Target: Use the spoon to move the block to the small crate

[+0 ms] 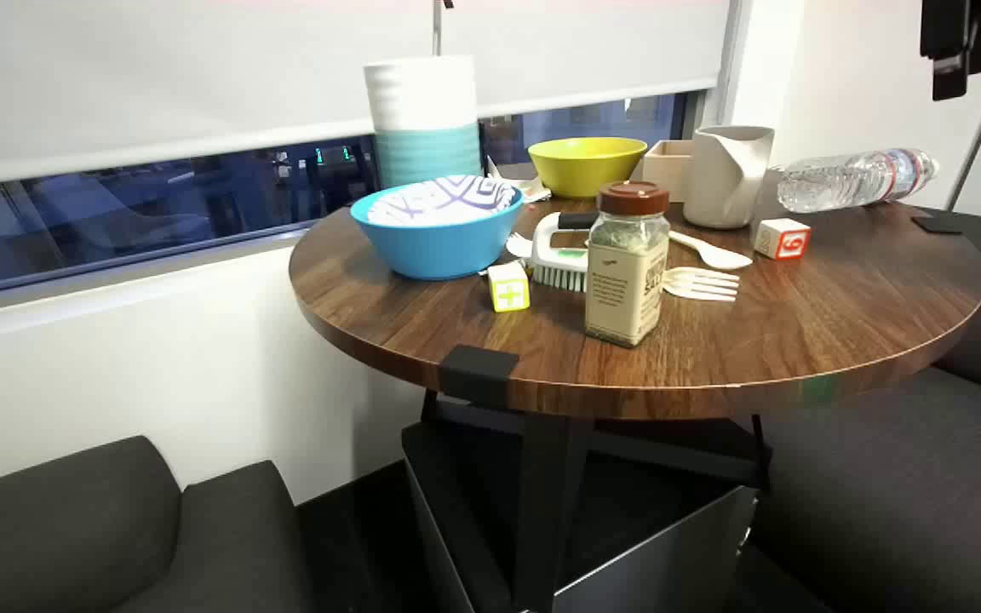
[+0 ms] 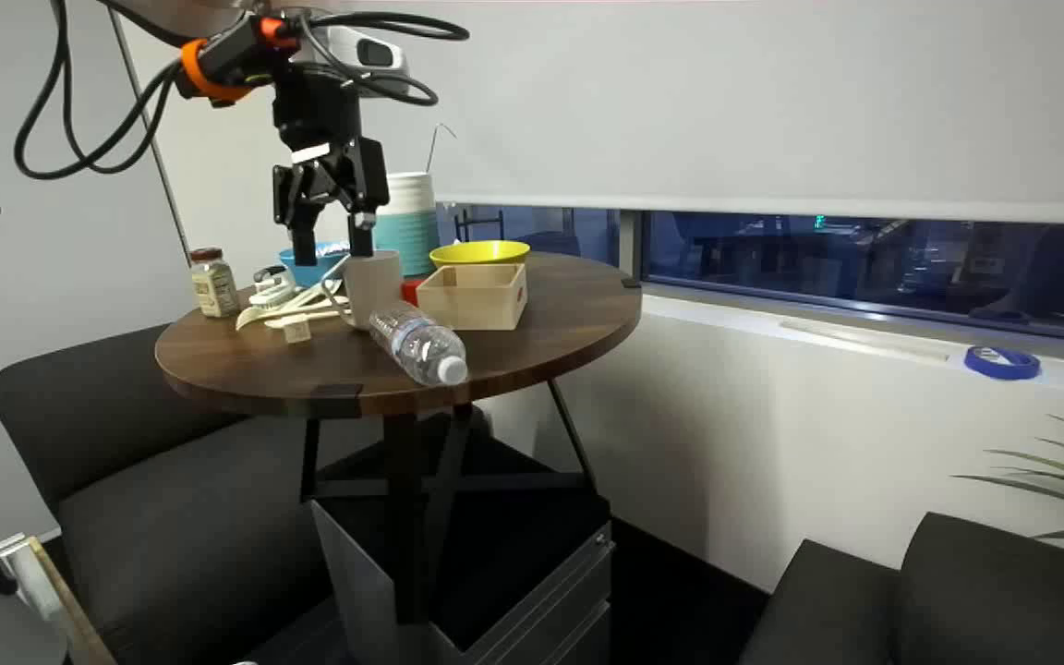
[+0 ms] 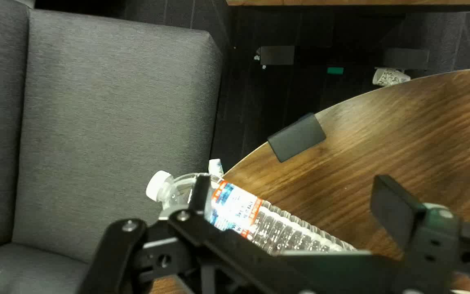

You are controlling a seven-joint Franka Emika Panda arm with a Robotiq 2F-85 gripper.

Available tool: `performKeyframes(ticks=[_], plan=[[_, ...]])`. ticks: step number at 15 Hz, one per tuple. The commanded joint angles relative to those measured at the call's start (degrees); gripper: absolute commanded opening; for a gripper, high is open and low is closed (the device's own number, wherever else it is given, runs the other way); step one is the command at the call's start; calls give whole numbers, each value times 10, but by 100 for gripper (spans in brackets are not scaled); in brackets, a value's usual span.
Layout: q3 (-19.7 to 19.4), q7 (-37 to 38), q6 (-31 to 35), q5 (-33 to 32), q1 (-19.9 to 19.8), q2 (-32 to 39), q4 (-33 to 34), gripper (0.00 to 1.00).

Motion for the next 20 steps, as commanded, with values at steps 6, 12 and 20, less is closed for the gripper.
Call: performKeyframes(ticks=[6, 12, 20], plan=[[-7, 3, -2, -2, 9, 0, 1, 100], [9, 8, 23, 95, 58, -53, -47, 100], [36, 99, 146, 254, 95, -45, -100, 100]])
